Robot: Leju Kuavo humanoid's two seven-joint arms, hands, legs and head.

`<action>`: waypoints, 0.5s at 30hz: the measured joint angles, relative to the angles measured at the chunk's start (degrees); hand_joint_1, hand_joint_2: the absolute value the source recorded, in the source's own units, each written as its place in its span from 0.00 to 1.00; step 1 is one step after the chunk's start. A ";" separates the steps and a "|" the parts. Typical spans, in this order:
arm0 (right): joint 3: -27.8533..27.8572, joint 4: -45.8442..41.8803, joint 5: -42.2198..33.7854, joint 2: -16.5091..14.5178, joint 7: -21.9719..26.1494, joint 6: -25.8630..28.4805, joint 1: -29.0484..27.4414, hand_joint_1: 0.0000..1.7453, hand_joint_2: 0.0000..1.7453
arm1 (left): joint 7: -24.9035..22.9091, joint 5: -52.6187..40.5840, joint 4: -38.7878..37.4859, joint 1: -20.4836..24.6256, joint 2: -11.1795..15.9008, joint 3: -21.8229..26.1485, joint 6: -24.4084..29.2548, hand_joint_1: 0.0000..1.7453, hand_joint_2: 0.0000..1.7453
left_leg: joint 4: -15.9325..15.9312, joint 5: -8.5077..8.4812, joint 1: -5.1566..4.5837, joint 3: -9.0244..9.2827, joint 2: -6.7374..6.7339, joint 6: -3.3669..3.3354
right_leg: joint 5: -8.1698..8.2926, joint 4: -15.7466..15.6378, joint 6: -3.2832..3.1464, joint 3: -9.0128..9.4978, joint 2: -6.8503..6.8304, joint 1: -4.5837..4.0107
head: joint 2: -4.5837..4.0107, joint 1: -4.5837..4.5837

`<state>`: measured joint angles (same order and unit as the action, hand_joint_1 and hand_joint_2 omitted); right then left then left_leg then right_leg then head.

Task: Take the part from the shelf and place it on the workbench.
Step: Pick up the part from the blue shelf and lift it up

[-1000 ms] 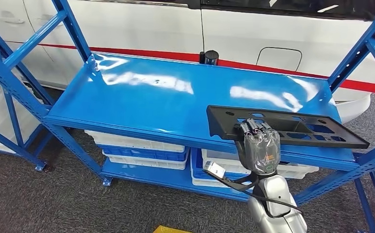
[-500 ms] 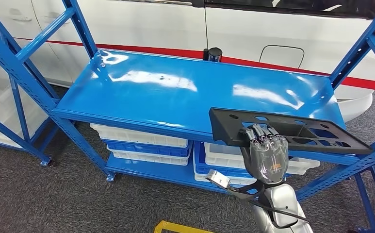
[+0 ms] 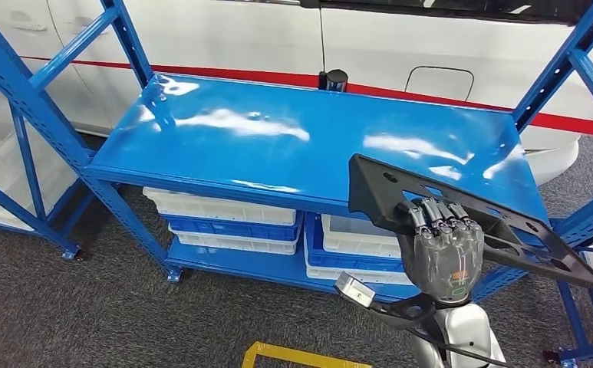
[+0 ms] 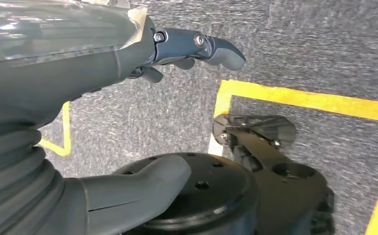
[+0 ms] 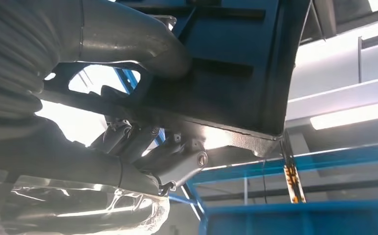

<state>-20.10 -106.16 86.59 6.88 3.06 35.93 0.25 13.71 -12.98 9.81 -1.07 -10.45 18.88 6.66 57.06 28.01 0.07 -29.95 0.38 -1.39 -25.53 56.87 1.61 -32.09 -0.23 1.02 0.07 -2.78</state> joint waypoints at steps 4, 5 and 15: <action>0.34 -1.31 -0.07 0.56 0.05 0.00 -0.06 1.00 1.00 | -0.09 -0.07 0.01 0.03 -0.25 -0.02 0.14 0.00 1.00 | -0.66 -1.68 0.17 -1.17 -0.46 -1.98 | -4.02 6.23 -0.03 -3.30 0.10 0.19 | 0.00 0.50; 0.38 -1.46 -0.28 0.72 0.14 0.00 -0.04 1.00 1.00 | -0.09 -0.06 0.01 0.04 -0.26 -0.02 0.21 0.00 1.00 | -0.65 -2.02 0.07 -1.69 -0.49 -2.23 | -6.20 10.31 -0.26 -4.86 0.10 0.16 | 0.00 0.74; 0.89 -2.74 -2.12 1.72 2.22 0.00 1.38 1.00 1.00 | 0.17 0.27 0.02 0.08 -0.56 0.02 1.03 0.00 1.00 | -0.20 -4.49 -0.59 -4.01 -0.43 -0.71 | -3.95 -1.13 -0.07 4.28 0.15 -0.22 | 0.00 0.85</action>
<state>-19.21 -108.90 84.48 8.60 5.28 35.93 1.63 13.88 -12.71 9.83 -0.99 -11.01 18.90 7.69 56.87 23.52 -0.52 -33.96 -0.05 -2.11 -29.48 55.74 1.54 -27.81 -0.08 0.79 0.07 -1.92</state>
